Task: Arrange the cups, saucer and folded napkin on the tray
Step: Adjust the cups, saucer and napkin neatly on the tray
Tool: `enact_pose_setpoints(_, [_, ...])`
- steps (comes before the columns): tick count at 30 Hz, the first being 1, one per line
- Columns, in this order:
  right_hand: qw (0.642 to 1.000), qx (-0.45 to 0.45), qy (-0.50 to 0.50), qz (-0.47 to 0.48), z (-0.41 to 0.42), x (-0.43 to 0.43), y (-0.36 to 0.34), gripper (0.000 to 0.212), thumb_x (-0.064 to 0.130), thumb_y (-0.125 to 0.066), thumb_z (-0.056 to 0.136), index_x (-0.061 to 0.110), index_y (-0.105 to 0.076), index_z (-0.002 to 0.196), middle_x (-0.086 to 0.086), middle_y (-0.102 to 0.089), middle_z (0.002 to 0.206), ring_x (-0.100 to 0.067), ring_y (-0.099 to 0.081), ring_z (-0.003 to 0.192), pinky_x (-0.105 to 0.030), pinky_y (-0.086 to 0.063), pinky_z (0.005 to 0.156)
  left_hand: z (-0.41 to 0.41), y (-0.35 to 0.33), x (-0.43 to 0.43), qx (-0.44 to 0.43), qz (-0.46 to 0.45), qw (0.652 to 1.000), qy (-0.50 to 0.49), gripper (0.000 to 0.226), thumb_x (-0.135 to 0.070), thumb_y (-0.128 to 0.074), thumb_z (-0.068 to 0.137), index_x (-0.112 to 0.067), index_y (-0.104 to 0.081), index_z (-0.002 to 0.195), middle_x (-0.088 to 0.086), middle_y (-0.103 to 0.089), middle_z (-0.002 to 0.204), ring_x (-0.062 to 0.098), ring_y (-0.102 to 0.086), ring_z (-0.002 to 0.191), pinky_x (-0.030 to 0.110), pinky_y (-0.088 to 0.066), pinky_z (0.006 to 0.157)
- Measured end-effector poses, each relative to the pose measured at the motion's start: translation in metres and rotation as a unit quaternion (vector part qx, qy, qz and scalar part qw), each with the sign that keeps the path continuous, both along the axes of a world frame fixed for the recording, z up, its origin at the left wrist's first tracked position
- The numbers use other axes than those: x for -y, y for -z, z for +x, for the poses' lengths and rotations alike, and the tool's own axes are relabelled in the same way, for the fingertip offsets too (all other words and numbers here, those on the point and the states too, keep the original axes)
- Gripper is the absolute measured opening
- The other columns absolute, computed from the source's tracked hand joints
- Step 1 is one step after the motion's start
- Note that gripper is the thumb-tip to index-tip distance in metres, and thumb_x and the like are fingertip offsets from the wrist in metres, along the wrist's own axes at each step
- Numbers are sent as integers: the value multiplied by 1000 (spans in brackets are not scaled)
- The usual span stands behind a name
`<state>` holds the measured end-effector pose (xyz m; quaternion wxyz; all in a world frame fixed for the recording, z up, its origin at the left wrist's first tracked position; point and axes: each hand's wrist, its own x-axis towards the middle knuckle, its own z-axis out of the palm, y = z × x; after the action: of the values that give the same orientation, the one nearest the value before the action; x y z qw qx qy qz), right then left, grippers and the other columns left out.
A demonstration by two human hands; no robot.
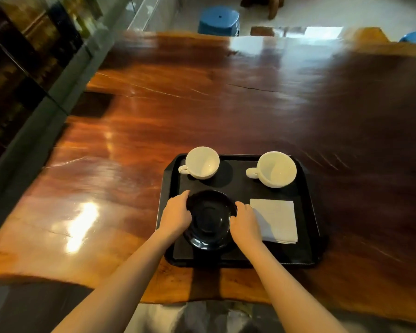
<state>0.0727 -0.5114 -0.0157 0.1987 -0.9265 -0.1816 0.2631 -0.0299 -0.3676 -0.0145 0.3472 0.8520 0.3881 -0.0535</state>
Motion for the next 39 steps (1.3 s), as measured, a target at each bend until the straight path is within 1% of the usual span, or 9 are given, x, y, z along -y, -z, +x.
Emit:
enact_pose_setpoints(5, [992,-28,20,121,24,-26,-16,63,12,-57,89,14,-28,144,-8,-39,145,-23,-39,133,-36,-39,105,12,-15,-32,102,-23,987,-123,68,5,-50,79,-14,-32,142,10,-49,140,31,-45,129,45,-46,97])
enact_pose_setpoints(9, [979,-119,-4,164,48,-65,-24,76,11,-68,81,11,-25,145,-10,-34,149,-25,-36,136,-38,-34,107,36,-26,-54,107,-42,989,-91,70,10,-50,76,-14,-37,140,10,-49,140,29,-44,130,36,-42,98])
enact_pose_setpoints(13, [970,-162,-2,184,54,-87,-18,83,13,-73,76,15,-26,144,-7,-37,147,-25,-36,135,-44,-37,108,51,-25,-61,89,-62,993,-52,62,9,-51,73,-18,-49,128,7,-61,124,30,-53,114,33,-44,80])
enact_pose_setpoints(24, [968,-120,37,216,50,-69,-8,72,18,-77,72,18,-39,133,-6,-50,133,-19,-50,120,-37,-45,99,59,-16,-48,119,-79,989,-36,59,11,-50,74,-18,-51,126,5,-62,121,22,-56,111,26,-41,74])
enact_pose_setpoints(29, [967,-153,44,199,48,-55,-9,86,16,-72,77,16,-21,146,-6,-38,146,-22,-43,130,-41,-41,106,59,-16,-41,121,-103,986,-45,69,7,-51,80,-21,-36,141,1,-56,129,11,-58,100,11,-44,63])
enact_pose_setpoints(31, [969,-144,44,194,43,-37,-11,80,14,-66,83,16,-19,148,-6,-33,150,-20,-41,132,-36,-39,106,49,-18,-33,122,-111,983,-84,71,2,-49,84,-20,-26,147,0,-47,141,14,-56,113,17,-49,74])
enact_pose_setpoints(34, [983,-32,41,176,31,6,-14,61,14,-58,88,17,-31,143,-4,-39,146,-17,-39,132,-31,-36,105,18,-19,-11,120,-86,984,-101,67,-1,-47,86,-20,-26,147,1,-39,149,20,-40,134,33,-41,103])
enact_pose_setpoints(37, [994,88,29,60,28,52,-8,56,23,-55,90,19,-33,142,-1,-38,147,-18,-29,137,-34,-32,108,-13,-17,19,118,-66,987,-90,67,1,-51,87,-16,-26,147,3,-34,151,19,-30,140,33,-29,114])
enact_pose_setpoints(39, [995,98,-10,-31,28,73,-2,62,32,-53,90,21,-26,145,0,-25,153,-20,-17,142,-41,-28,111,-27,-13,38,105,-62,987,-101,69,2,-53,86,-14,-24,147,5,-31,153,19,-25,143,35,-25,116])
